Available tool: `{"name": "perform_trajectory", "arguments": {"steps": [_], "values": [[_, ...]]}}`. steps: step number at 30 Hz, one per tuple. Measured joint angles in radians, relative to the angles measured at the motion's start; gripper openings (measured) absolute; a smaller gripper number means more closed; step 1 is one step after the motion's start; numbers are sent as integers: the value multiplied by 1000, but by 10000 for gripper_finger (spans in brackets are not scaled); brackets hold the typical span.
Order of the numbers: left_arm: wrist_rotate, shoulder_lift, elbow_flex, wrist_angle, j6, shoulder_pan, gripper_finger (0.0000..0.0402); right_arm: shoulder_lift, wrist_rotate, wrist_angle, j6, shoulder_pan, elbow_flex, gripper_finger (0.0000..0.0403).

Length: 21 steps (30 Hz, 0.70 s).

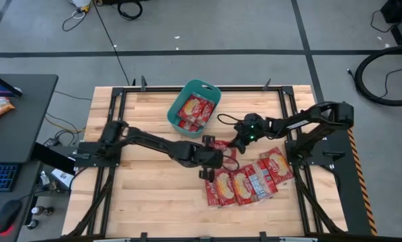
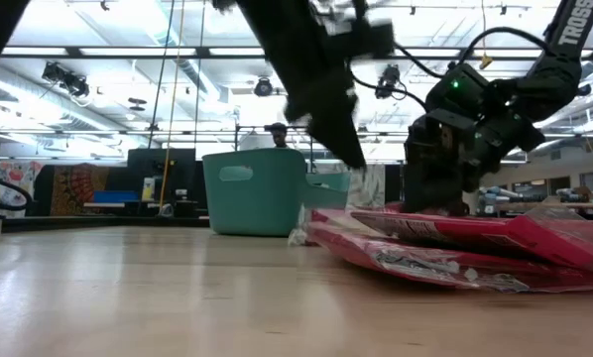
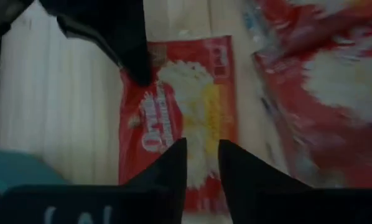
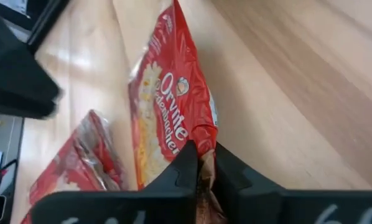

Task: Sort popcorn bags into baskets
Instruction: Put the popcorn bag into the green bin

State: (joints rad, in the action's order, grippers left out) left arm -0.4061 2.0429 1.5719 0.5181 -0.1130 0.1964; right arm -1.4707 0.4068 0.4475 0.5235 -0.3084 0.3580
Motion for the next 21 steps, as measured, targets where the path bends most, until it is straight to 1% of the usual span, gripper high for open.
{"name": "perform_trajectory", "arguments": {"steps": [3, 5, 9, 11, 15, 18, 21], "values": [[10, -71, -1, 54, 47, 16, 109, 47, -1, -19, -25, 0, 0, 30], [16, -117, -34, 57, 75, 30, 111, 85, 0, -62, -52, 1, 16, 28], [17, -198, -163, 5, 116, 66, 109, 166, -27, -266, -121, 12, 92, 27], [10, -248, -230, -43, 143, 84, 107, 200, -51, -387, -167, 26, 146, 27], [-7, -337, -339, -100, 194, 112, 106, 223, -73, -579, -258, 71, 278, 27], [-35, -408, -409, -148, 211, 128, 105, 220, -120, -685, -316, 97, 392, 27], [-45, -482, -484, -192, 215, 145, 105, 213, -130, -789, -368, 106, 514, 27]]}}
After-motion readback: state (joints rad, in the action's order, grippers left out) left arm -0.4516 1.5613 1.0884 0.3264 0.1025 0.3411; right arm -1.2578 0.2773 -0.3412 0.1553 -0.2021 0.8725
